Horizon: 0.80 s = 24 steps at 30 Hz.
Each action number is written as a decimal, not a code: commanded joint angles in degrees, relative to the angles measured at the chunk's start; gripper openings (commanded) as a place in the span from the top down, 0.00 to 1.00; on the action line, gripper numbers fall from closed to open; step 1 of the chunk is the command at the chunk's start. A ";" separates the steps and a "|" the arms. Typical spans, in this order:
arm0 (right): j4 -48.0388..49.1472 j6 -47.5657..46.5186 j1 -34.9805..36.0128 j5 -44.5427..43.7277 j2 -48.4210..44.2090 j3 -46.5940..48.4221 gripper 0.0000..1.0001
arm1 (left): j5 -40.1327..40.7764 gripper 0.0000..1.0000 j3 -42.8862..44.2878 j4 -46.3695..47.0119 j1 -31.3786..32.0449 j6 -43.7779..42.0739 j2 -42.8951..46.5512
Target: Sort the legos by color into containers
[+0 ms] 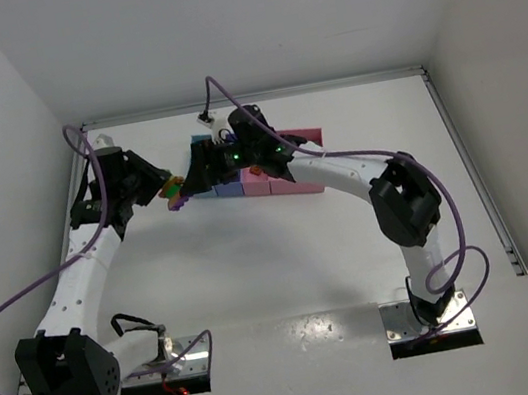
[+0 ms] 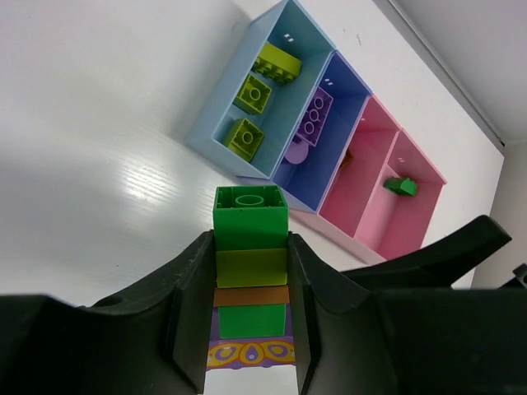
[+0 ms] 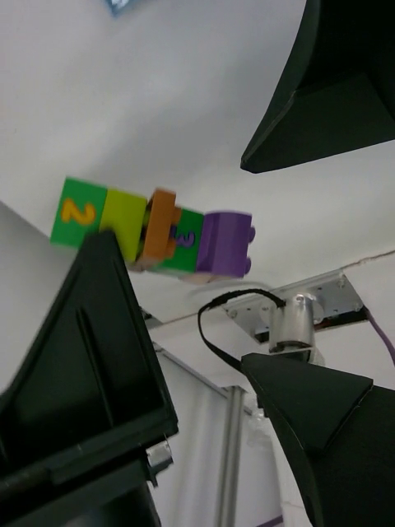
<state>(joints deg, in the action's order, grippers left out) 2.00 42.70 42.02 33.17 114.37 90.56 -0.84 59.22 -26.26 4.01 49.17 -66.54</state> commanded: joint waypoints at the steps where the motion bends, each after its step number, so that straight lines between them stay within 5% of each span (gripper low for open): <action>1: 4.15 -1.47 1.66 3.92 1.12 3.12 0.09 | -2.05 1.00 0.54 2.09 -1.20 1.55 1.33; 11: 3.54 -1.48 1.66 3.92 4.29 5.41 0.07 | -5.75 1.00 0.54 2.62 -1.73 2.07 1.85; 13: 4.06 -0.95 1.66 4.45 4.90 5.94 0.14 | -5.75 1.00 0.54 2.62 -1.73 2.07 1.86; 15: 5.38 -0.43 1.66 4.45 5.51 5.94 0.24 | -5.75 1.00 0.54 2.62 -1.73 2.07 1.86; 18: 5.99 -0.42 1.66 4.45 6.04 6.47 0.64 | -5.75 1.00 0.54 2.62 -1.73 2.07 1.86; 24: 7.84 -0.94 1.66 6.98 4.90 4.01 0.94 | -5.14 1.00 0.02 3.15 -2.25 2.07 1.86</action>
<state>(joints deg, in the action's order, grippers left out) 4.71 42.54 43.62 37.17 120.07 94.11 -5.19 59.18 -25.26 2.61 50.26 -66.30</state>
